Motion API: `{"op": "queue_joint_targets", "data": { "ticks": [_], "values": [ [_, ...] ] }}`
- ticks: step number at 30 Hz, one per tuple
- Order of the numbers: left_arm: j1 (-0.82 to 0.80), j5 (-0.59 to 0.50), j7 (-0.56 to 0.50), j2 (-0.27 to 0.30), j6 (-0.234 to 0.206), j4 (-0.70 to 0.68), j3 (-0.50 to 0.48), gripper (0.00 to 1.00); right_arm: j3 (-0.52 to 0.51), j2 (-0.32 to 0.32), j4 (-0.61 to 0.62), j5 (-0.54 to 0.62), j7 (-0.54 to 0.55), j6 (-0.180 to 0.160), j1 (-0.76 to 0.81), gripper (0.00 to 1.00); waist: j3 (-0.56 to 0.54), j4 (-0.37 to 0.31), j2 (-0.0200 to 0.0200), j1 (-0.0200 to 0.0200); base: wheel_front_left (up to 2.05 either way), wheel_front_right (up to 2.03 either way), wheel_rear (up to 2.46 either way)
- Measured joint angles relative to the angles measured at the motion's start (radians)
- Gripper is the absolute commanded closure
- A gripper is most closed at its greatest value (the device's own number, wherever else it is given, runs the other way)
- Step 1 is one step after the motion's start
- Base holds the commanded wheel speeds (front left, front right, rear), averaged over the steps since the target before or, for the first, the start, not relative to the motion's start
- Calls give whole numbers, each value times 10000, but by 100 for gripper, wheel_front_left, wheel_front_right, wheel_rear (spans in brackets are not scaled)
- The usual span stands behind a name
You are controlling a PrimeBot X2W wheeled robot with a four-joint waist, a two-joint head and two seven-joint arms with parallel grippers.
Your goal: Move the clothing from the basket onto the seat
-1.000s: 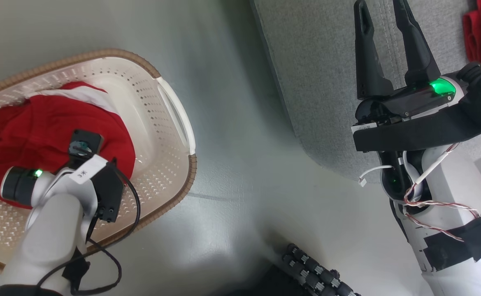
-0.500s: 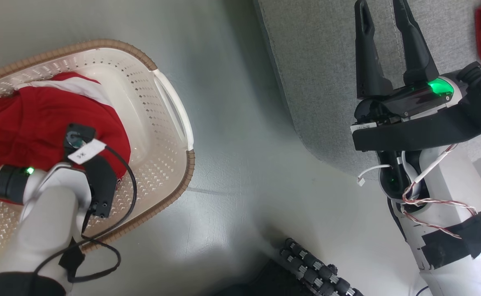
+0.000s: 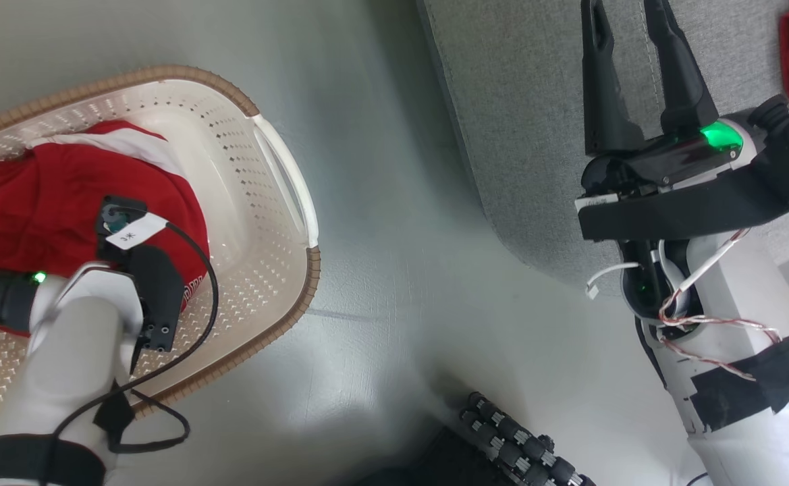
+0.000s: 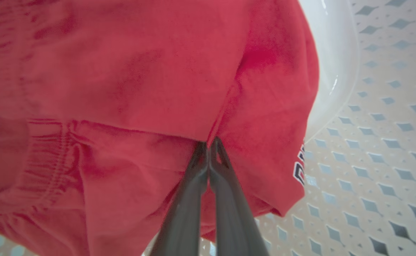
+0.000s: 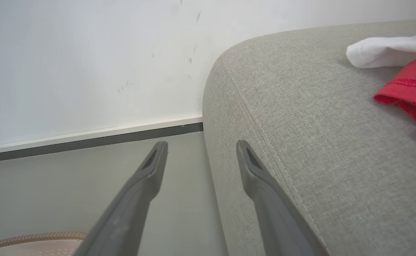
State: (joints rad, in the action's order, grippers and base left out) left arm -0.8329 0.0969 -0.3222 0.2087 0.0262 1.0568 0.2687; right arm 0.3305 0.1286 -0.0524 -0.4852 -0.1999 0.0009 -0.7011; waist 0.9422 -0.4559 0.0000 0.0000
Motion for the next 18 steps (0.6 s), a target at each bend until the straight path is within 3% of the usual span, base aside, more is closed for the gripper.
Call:
{"op": "queue_joint_targets", "data": {
  "ticks": [18],
  "values": [
    [244,337,1592,-1220,94,96,4,100,-38,596,-773,477,-148,167,-70,0,-1260,770,-1,0,0,0,0]
  ]
}}
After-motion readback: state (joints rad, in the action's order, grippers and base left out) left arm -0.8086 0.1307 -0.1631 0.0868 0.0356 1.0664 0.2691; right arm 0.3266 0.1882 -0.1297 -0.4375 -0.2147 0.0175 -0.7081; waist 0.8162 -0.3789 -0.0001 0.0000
